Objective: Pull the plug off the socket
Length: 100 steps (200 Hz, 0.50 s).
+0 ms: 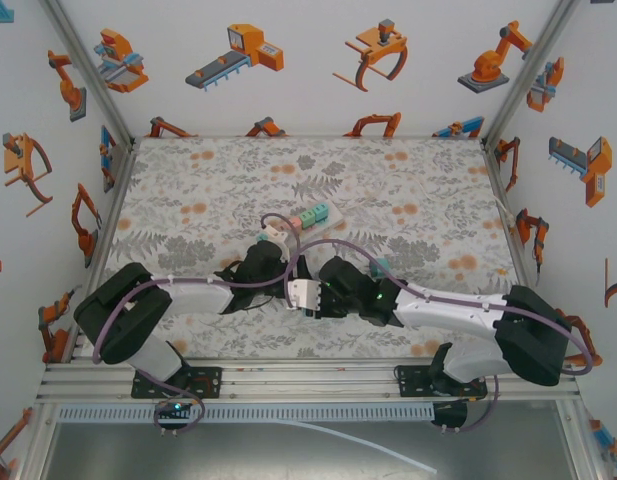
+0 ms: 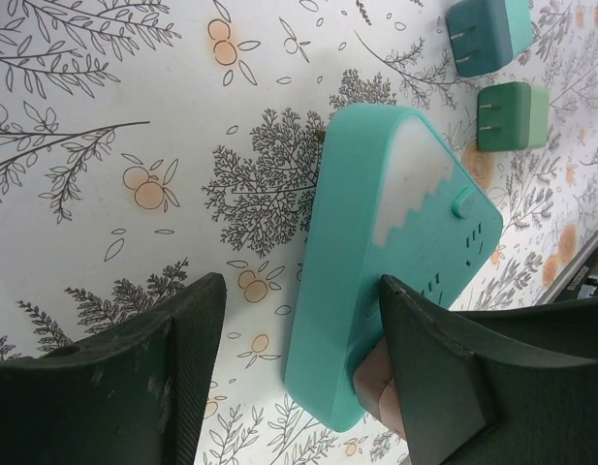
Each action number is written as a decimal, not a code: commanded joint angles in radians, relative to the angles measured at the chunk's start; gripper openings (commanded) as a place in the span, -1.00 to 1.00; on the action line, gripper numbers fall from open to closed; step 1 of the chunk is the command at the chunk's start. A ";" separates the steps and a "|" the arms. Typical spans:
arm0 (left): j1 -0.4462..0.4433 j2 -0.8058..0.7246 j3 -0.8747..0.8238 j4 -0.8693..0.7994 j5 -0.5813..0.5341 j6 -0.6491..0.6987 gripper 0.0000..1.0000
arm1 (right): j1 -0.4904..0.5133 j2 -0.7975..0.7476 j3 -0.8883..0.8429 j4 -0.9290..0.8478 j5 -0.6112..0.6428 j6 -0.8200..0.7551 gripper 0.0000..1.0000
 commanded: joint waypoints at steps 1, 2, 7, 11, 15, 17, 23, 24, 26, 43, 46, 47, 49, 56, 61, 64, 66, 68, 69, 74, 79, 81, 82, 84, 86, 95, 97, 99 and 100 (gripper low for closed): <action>-0.031 0.131 -0.138 -0.450 -0.037 0.063 0.25 | -0.030 -0.097 0.003 0.245 0.078 0.001 -1.00; -0.031 0.131 -0.138 -0.451 -0.037 0.064 0.25 | -0.033 -0.100 0.001 0.251 0.073 0.006 -0.99; -0.031 0.130 -0.138 -0.451 -0.040 0.064 0.26 | -0.047 -0.113 -0.014 0.281 0.046 0.038 -0.99; -0.031 0.130 -0.138 -0.451 -0.042 0.063 0.25 | -0.060 -0.122 -0.024 0.303 0.025 0.063 -0.99; -0.031 0.130 -0.138 -0.453 -0.045 0.063 0.25 | -0.074 -0.130 -0.034 0.321 0.005 0.087 -1.00; -0.031 0.129 -0.138 -0.453 -0.045 0.063 0.26 | -0.078 -0.134 -0.038 0.328 -0.002 0.097 -1.00; -0.031 0.128 -0.138 -0.455 -0.050 0.062 0.26 | -0.087 -0.142 -0.044 0.338 -0.010 0.111 -1.00; -0.031 0.127 -0.138 -0.455 -0.050 0.063 0.25 | -0.087 -0.143 -0.045 0.337 -0.010 0.111 -1.00; -0.031 0.127 -0.138 -0.455 -0.052 0.063 0.26 | -0.088 -0.144 -0.045 0.336 -0.008 0.113 -1.00; -0.031 0.121 -0.141 -0.459 -0.063 0.061 0.26 | -0.091 -0.150 -0.033 0.291 0.006 0.121 -1.00; -0.031 0.119 -0.142 -0.459 -0.065 0.061 0.26 | -0.092 -0.151 -0.032 0.287 0.002 0.125 -1.00; -0.031 0.119 -0.142 -0.459 -0.066 0.061 0.26 | -0.093 -0.152 -0.031 0.286 0.001 0.125 -1.00; -0.031 0.118 -0.142 -0.460 -0.067 0.061 0.26 | -0.093 -0.152 -0.031 0.282 -0.001 0.127 -1.00; -0.030 0.113 -0.144 -0.462 -0.071 0.060 0.26 | -0.094 -0.153 -0.021 0.261 -0.013 0.122 -1.00; -0.029 0.110 -0.145 -0.461 -0.074 0.060 0.26 | -0.093 -0.150 -0.010 0.234 -0.021 0.117 -1.00; -0.029 0.108 -0.146 -0.463 -0.077 0.058 0.25 | -0.092 -0.146 -0.002 0.218 -0.023 0.111 -1.00; -0.029 0.106 -0.146 -0.463 -0.079 0.058 0.25 | -0.090 -0.143 0.002 0.208 -0.024 0.104 -1.00; -0.030 0.104 -0.146 -0.463 -0.080 0.058 0.26 | -0.088 -0.139 0.009 0.192 -0.022 0.095 -1.00; -0.029 0.104 -0.145 -0.462 -0.081 0.058 0.26 | -0.087 -0.137 0.011 0.184 -0.020 0.090 -1.00; -0.028 0.099 -0.147 -0.463 -0.084 0.058 0.26 | -0.076 -0.126 0.029 0.145 -0.007 0.061 -1.00; -0.028 0.094 -0.148 -0.462 -0.088 0.057 0.26 | -0.067 -0.114 0.041 0.115 0.009 0.038 -1.00; -0.028 0.092 -0.150 -0.463 -0.089 0.057 0.26 | -0.064 -0.111 0.043 0.108 0.014 0.037 -1.00; -0.027 0.092 -0.150 -0.462 -0.090 0.057 0.25 | -0.065 -0.109 0.045 0.106 0.016 0.037 -1.00; -0.026 0.091 -0.151 -0.463 -0.090 0.057 0.26 | -0.064 -0.106 0.045 0.105 0.017 0.045 -1.00; -0.026 0.090 -0.152 -0.462 -0.092 0.055 0.26 | -0.064 -0.105 0.044 0.111 0.015 0.056 -1.00; -0.024 0.081 -0.155 -0.459 -0.093 0.055 0.26 | -0.078 -0.118 0.013 0.186 -0.010 0.117 -1.00; -0.023 0.080 -0.157 -0.459 -0.093 0.055 0.26 | -0.083 -0.122 0.004 0.209 -0.020 0.131 -1.00; -0.023 0.079 -0.158 -0.456 -0.093 0.055 0.26 | -0.089 -0.128 -0.003 0.236 -0.038 0.143 -1.00; -0.023 0.078 -0.159 -0.456 -0.093 0.055 0.26 | -0.092 -0.130 -0.009 0.242 -0.046 0.151 -1.00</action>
